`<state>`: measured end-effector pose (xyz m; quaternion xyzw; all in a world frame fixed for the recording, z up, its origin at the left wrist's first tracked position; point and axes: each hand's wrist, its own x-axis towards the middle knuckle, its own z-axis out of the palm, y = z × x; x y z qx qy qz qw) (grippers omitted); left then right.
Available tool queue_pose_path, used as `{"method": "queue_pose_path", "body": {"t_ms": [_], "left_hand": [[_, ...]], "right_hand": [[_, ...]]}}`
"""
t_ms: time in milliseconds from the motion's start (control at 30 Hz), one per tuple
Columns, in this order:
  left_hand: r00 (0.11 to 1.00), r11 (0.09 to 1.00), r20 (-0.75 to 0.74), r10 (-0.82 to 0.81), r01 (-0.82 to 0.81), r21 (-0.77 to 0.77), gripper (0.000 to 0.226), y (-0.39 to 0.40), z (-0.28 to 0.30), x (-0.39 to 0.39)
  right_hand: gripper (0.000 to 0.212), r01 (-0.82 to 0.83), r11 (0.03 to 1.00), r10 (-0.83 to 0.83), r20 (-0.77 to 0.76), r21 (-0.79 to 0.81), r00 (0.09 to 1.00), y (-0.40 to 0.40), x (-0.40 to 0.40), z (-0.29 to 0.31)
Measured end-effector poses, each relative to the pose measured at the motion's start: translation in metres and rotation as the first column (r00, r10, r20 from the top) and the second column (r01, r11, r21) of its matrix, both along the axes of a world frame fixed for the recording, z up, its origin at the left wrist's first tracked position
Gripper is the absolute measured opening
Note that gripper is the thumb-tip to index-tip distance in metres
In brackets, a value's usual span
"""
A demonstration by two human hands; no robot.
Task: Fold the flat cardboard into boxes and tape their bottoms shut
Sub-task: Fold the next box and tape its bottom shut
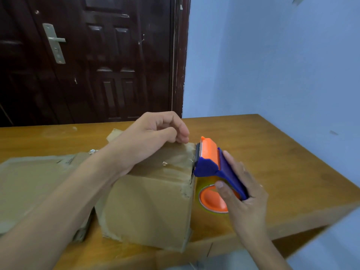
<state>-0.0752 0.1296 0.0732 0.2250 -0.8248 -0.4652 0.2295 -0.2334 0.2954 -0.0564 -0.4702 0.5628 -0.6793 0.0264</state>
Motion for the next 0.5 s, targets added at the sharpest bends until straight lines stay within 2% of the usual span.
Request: {"method": "queue_pose_path", "body": {"t_ms": [100, 300, 400, 500], "left_hand": [[0.996, 0.998, 0.092, -0.008, 0.014, -0.055, 0.028, 0.0, 0.001, -0.001], [0.976, 0.996, 0.218, -0.025, 0.042, -0.073, 0.032, 0.002, 0.002, -0.005], [0.97, 0.995, 0.244, -0.004, 0.028, -0.097, 0.034, 0.002, 0.001, -0.006], [0.971, 0.997, 0.231, -0.059, 0.067, -0.028, 0.031, 0.002, 0.004, -0.004]], "right_hand": [[0.05, -0.027, 1.0, 0.027, 0.015, -0.013, 1.0, 0.002, -0.004, 0.008], [0.053, -0.07, 0.997, 0.07, 0.05, -0.018, 0.996, 0.003, -0.002, 0.013], [0.054, -0.06, 0.998, 0.06, 0.034, -0.019, 0.998, 0.002, -0.001, 0.012], [0.051, -0.066, 0.997, 0.067, 0.038, -0.03, 0.997, 0.002, 0.001, 0.011]]}}
